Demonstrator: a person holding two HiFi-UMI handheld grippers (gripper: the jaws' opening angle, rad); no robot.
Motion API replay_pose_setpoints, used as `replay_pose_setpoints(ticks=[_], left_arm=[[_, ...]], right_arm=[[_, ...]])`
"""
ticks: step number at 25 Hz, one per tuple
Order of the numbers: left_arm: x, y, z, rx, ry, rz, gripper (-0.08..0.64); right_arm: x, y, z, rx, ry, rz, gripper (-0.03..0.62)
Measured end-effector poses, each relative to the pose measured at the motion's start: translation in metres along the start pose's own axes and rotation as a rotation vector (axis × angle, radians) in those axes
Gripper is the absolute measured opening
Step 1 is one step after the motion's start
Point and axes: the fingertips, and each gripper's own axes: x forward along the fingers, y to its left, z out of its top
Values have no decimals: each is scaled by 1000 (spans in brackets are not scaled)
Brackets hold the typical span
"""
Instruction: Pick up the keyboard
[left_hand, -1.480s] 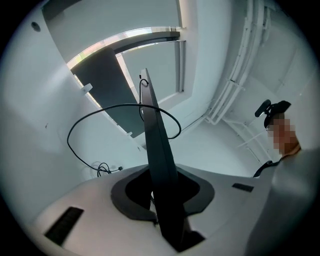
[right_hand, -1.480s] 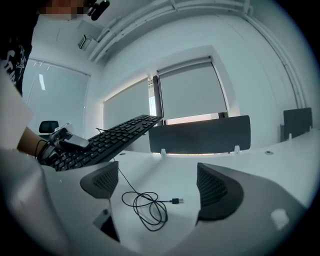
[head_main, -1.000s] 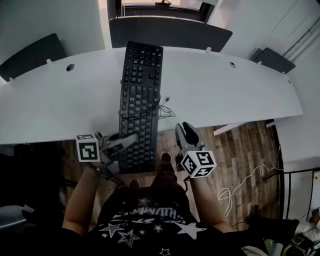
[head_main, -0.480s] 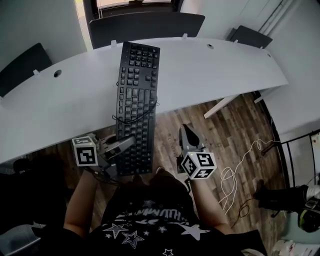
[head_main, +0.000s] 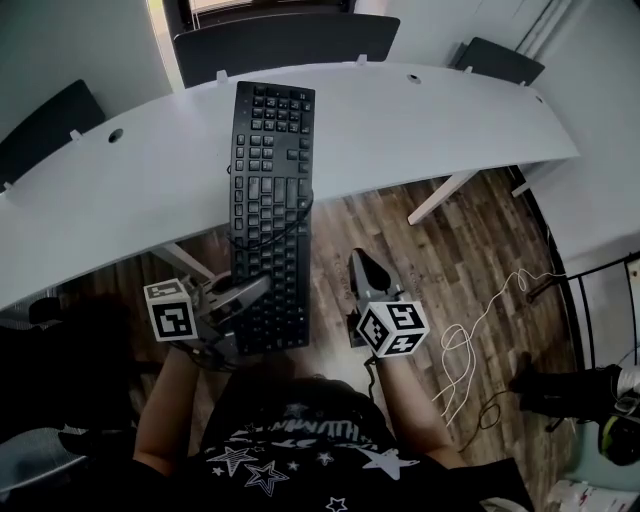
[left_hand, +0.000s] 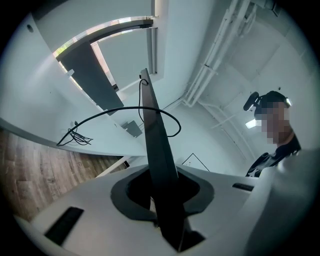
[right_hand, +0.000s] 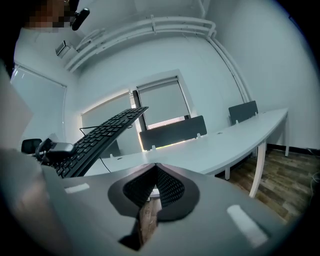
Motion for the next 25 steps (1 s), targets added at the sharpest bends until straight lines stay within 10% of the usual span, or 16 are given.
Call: replay_pose_setpoints(ticks=[8,25], left_arm=[[-8,11,-2,57,37,-39,86],[-1,-6,0,-70,-6,-34,86]], right_arm=[[1,9,-13,-23,-58,-15,3],[-1,15,7,-51,14,39,3]])
